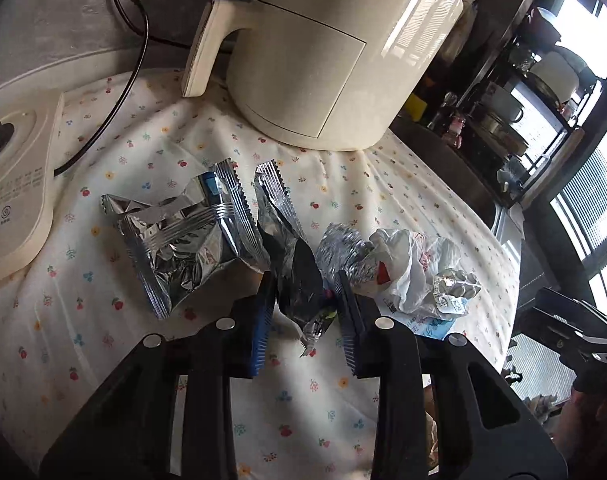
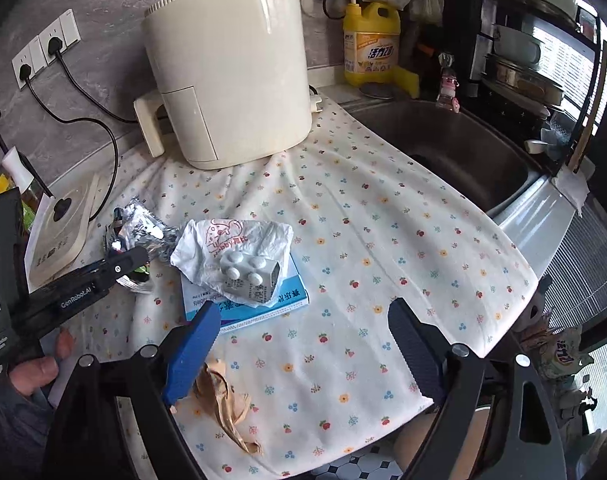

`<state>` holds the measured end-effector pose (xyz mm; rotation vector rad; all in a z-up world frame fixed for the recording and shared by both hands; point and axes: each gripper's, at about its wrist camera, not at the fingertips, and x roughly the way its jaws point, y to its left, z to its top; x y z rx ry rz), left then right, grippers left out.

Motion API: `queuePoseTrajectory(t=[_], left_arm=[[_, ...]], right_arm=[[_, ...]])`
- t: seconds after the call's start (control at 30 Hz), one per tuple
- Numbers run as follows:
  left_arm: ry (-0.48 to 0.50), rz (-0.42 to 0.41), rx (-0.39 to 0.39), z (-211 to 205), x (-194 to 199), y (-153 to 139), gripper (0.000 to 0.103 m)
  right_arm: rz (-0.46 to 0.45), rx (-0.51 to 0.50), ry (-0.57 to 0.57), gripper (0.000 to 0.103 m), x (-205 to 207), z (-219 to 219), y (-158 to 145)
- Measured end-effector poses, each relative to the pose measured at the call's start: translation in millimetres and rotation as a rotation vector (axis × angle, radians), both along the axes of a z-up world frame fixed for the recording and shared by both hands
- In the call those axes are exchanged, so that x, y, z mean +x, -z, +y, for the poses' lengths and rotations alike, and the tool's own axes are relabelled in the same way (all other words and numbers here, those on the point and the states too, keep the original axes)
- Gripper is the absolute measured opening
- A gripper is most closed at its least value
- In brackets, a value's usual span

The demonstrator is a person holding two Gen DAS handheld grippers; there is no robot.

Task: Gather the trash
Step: 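Grasp the silver foil wrapper with the left tool while the right tool grasps the white pill blister pack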

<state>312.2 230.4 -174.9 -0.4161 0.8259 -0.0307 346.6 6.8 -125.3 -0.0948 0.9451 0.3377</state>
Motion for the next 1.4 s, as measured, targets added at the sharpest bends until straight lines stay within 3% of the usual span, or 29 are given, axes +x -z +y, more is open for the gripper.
queuePoseTrajectory(t=[0.3, 0.33, 0.4, 0.43, 0.7, 0.97, 1.17, 1.4], left_arm=[[-0.039, -0.082, 0.005, 16, -31, -11, 0.026], [-0.048, -0.084, 0.004, 17, -35, -11, 0.026], [-0.067, -0.083, -0.002, 17, -40, -11, 0.026], [-0.076, -0.084, -0.002, 17, -42, -12, 0.026], [-0.105, -0.127, 0.039, 6, -60, -32, 0.026], [-0.161, -0.157, 0.080, -18, -70, -48, 0.026], [-0.167, -0.176, 0.075, -45, -91, -58, 0.026], [-0.117, -0.145, 0.065, -91, -106, -58, 0.026]], right_arm=[[0.066, -0.027, -0.059, 0.078, 34, 43, 21], [0.074, -0.038, -0.063, 0.073, 36, 46, 26], [0.109, -0.037, -0.065, 0.045, 41, 47, 33], [0.123, -0.022, -0.061, 0.043, 42, 45, 34], [0.062, 0.047, -0.096, 0.043, 18, 24, 9], [0.037, 0.193, -0.175, 0.043, -4, -9, -9], [0.025, 0.207, -0.178, 0.043, -20, -39, -21], [0.057, 0.191, -0.112, 0.043, -42, -99, -12]])
